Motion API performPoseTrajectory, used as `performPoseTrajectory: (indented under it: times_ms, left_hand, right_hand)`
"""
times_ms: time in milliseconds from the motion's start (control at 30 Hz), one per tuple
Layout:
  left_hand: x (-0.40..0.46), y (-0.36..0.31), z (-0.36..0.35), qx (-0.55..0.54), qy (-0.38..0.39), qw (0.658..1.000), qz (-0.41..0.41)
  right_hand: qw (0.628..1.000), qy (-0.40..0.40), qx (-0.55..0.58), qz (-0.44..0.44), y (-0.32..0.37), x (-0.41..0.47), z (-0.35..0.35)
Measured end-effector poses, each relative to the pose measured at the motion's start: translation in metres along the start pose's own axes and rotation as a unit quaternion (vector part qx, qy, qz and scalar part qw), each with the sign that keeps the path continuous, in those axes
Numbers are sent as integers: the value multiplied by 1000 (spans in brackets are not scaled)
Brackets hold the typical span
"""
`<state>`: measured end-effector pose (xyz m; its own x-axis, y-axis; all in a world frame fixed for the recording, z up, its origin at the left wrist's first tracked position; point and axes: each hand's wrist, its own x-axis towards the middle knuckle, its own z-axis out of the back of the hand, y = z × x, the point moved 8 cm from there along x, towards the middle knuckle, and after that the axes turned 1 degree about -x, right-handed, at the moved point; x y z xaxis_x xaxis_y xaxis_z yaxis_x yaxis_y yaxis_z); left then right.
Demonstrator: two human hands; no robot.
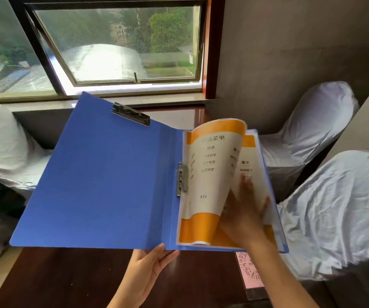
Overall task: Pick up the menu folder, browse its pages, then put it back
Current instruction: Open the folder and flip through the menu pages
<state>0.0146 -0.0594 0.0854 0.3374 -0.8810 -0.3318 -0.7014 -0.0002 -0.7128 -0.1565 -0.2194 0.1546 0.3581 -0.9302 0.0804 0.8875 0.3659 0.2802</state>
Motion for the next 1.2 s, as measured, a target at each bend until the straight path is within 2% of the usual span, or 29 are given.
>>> performPoseTrajectory:
  times_ms: [133, 267, 367, 500, 567, 633, 667, 700, 767, 800, 867, 900, 933, 1200]
  left_hand:
    - [-1, 2, -13, 22, 26, 999, -12]
    - [-3, 2, -24, 46, 37, 998, -36]
    - [-7, 1, -29, 42, 48, 997, -35]
    - [-5, 3, -22, 21, 52, 998, -18]
    - [-4, -1, -20, 7, 50, 998, -23]
    - [-2, -5, -16, -3, 39, 999, -22]
    - [-1, -6, -13, -8, 34, 999, -20]
    - [-1, -8, -11, -13, 30, 999, -21]
    - [0, -13, -8, -19, 26, 999, -27]
    - [1, -15, -7, -21, 25, 999, -29]
    - [2, -16, -5, -21, 23, 999, -30]
    - [3, -17, -4, -20, 21, 999, -30]
    - [4, -17, -3, -19, 20, 999, -29]
    - [5, -22, -2, -19, 17, 999, -38]
  right_hand:
    - [993, 19, 41, 105, 75, -15, -2]
    - [969, 44, 100, 223, 132, -45, -2]
    - [961, 68, 87, 252, 136, -57, -8]
    - [948, 70, 148, 274, 122, -64, 8]
    - [955, -13, 172, 240, 93, -57, 33]
    - [973, -132, 117, 149, 43, -47, 62]
    - [981, -149, 86, 87, 15, -42, 72]
    - [989, -132, 63, 27, -14, -37, 76]
    - [994, -29, 89, -54, -62, -32, 71]
    - [984, 33, 161, -67, -76, -32, 63]
    - [927, 117, 353, -50, -83, -35, 53]
    - [896, 133, 422, -36, -81, -37, 52]
    - [881, 133, 453, -25, -80, -38, 53]
    - [913, -12, 407, 5, -72, -34, 67]
